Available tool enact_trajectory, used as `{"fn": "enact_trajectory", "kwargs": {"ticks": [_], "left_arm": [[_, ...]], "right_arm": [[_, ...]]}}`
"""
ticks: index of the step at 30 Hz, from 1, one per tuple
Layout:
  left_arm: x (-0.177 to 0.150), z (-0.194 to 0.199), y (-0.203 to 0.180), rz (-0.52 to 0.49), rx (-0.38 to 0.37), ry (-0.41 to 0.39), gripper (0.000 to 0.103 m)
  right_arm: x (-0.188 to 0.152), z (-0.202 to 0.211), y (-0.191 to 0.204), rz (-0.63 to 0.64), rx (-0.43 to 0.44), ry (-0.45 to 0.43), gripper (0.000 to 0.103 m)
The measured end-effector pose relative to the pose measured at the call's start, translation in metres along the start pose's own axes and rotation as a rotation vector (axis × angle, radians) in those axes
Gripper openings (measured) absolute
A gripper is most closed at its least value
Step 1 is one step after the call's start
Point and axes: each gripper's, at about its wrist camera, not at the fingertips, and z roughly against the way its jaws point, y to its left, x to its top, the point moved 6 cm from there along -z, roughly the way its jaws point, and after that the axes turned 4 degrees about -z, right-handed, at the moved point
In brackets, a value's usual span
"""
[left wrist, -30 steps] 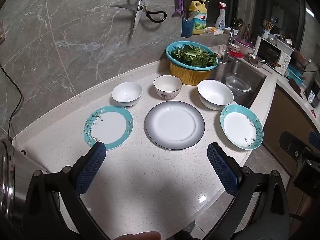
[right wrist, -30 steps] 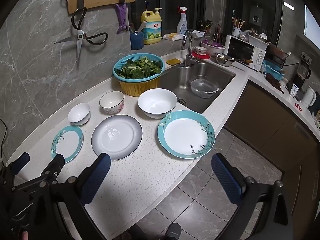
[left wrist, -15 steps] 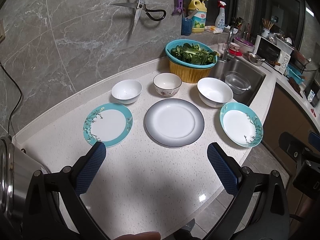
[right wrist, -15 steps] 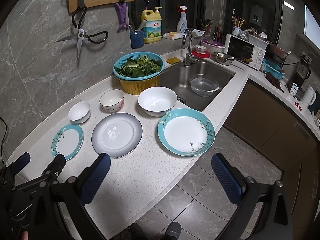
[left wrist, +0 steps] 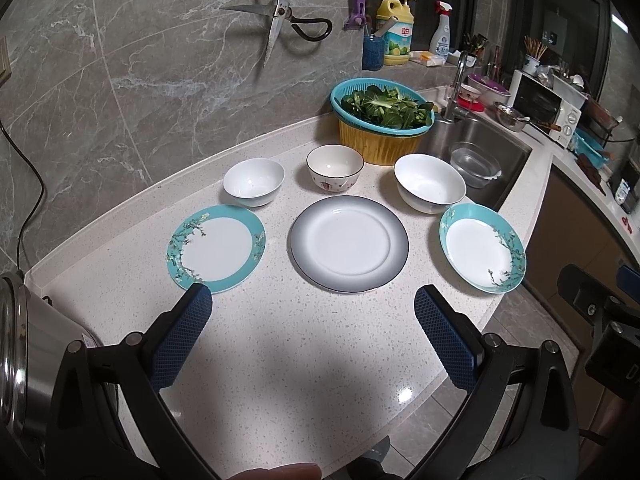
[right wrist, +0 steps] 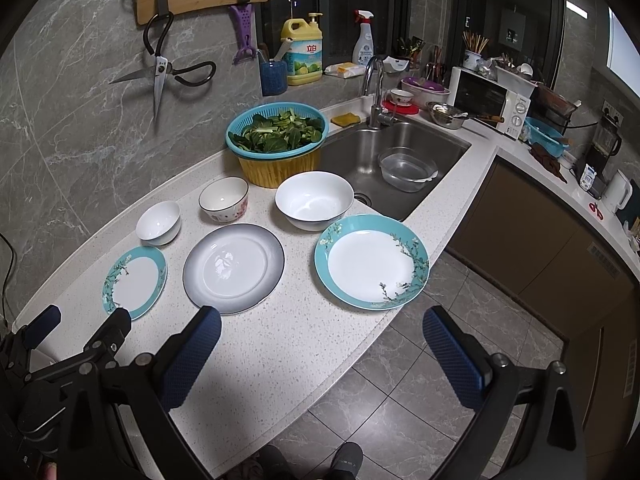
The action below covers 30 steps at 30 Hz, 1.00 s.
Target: Organize plates and bowls
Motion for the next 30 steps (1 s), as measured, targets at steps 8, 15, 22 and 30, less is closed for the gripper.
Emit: {"fn": "enact_trajectory", "kwargs": {"ticks": [8,15,22,30], "left_arm": [[0.0003,-0.0011,0.0015,0.000,-0.002,0.000,0.103],[0.0006,-0.0014,0.0024,0.001,-0.002,0.001,0.103],[0.0008,-0.0015,0.0024,0.000,-0.002,0.001,0.103],[-0.0003,-0.0013,0.0029,0.000,-0.002,0.003,0.103]], "right_arm": [[-0.0006,0.0001,0.0002,0.000,-0.001,0.001,0.103],[0.0016,-0.0008,0.0003,-0.001,-0.001,0.002,0.103],[0.0010,-0.0012,0.0001,-0.001,-0.001,0.003,0.103],[0.0025,-0.0021,0.0000,-0.001,-0.002,0.005,0.103]]}}
